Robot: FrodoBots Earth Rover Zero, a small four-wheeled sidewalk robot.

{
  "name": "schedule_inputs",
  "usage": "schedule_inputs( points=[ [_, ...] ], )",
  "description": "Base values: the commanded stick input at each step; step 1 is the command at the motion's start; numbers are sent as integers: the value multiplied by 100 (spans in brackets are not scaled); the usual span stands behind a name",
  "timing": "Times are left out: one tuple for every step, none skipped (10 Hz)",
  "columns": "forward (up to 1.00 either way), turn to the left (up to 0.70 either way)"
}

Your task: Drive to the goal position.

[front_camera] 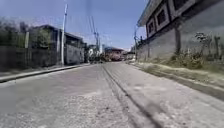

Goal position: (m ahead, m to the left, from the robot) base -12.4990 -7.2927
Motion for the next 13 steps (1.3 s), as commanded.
schedule_inputs(
  points=[
    [0,0],
    [0,0],
    [0,0],
    [0,0],
    [35,1],
    [100,2],
    [100,2],
    [100,2],
    [100,2],
    [100,2],
    [100,-4],
    [100,-15],
    [100,-35]
  ],
)
